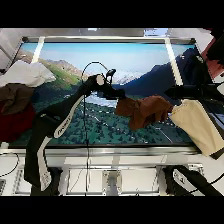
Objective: Fold the shirts.
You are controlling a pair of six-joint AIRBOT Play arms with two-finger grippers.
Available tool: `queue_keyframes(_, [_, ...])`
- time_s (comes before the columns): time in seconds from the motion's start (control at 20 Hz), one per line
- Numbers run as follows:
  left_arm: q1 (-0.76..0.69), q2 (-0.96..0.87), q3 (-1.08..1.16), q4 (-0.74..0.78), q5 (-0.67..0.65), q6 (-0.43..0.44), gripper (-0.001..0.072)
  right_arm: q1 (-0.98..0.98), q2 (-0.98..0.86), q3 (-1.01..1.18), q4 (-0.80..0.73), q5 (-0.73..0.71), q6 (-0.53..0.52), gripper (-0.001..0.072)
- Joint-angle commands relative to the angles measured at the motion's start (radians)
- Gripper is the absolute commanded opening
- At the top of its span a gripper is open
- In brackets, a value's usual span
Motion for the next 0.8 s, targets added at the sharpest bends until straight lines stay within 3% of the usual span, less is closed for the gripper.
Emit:
queue_keyframes(0.0, [-0.007,-0.029,0.000,-0.001,0.054,-0.016,0.0596,0.000,0.001,-0.001,-0.005,-0.011,0.000,0.0177])
queue_keyframes(0.1, [-0.007,-0.029,0.000,-0.042,0.053,-0.006,0.0383,0.000,0.001,-0.001,-0.005,-0.015,0.000,0.0176])
queue_keyframes(0.2, [-0.008,-0.029,0.000,-0.117,0.051,0.068,0.0016,0.000,0.001,-0.002,-0.008,-0.005,0.002,0.0176])
queue_keyframes(0.35, [-0.008,-0.029,0.000,-0.167,0.019,0.115,0.0016,0.000,-0.002,-0.065,-0.117,-0.004,0.055,0.0191])
queue_keyframes(0.45, [-0.007,-0.029,0.000,-0.167,-0.011,0.115,0.0016,-0.001,-0.010,-0.141,-0.259,-0.014,0.144,0.0431])
queue_keyframes(0.5, [-0.007,-0.029,0.000,-0.167,-0.018,0.115,0.0016,-0.002,-0.022,-0.178,-0.301,-0.022,0.185,0.0459])
queue_keyframes(0.75, [-0.007,-0.029,0.000,-0.167,-0.030,0.115,0.0016,0.000,-0.116,-0.280,-0.178,-0.229,0.198,0.0458])
